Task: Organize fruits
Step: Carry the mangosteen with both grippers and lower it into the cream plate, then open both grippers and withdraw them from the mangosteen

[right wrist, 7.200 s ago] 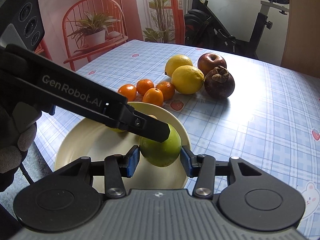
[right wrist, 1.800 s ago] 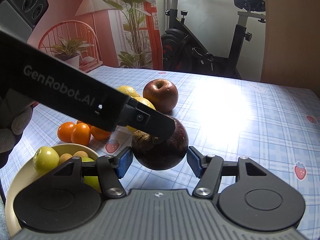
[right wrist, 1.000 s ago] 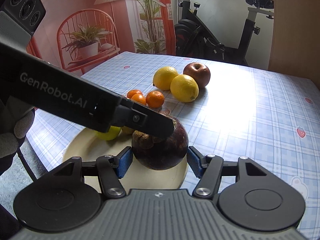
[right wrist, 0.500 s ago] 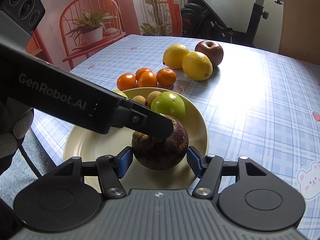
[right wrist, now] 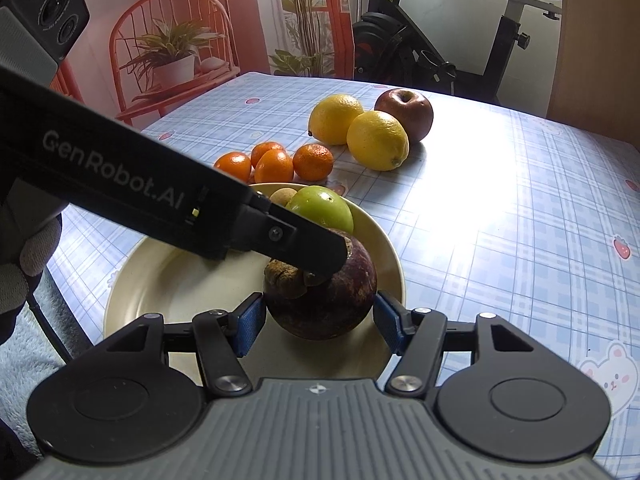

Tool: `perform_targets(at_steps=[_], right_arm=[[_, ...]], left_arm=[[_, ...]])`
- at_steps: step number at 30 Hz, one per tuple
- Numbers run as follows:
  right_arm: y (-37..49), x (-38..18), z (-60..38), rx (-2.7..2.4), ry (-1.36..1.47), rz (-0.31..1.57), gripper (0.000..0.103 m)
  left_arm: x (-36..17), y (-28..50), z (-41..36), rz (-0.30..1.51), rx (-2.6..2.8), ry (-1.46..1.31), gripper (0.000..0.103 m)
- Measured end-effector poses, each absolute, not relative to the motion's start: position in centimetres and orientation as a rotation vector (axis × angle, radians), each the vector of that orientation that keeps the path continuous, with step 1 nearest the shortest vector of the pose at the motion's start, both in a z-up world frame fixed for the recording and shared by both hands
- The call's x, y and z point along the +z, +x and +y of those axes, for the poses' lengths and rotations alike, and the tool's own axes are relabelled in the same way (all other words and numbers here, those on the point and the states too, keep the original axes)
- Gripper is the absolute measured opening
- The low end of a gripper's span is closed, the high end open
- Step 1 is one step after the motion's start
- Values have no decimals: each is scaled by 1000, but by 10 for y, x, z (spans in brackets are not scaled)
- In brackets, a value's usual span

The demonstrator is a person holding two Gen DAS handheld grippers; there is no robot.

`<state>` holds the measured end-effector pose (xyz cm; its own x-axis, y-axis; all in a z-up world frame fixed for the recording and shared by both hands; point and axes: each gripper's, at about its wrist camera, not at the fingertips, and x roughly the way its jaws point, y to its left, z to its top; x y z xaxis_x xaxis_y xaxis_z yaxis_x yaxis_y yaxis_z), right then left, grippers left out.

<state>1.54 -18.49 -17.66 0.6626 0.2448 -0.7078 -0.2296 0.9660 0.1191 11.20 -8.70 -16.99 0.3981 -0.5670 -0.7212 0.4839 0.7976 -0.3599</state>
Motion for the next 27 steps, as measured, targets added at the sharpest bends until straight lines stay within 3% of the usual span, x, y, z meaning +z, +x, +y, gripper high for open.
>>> perform_targets(at_steps=[27], right_arm=[[5, -158, -181, 246, -22, 726, 67]], left_arm=[[-125, 87, -15, 702, -379, -140, 42]])
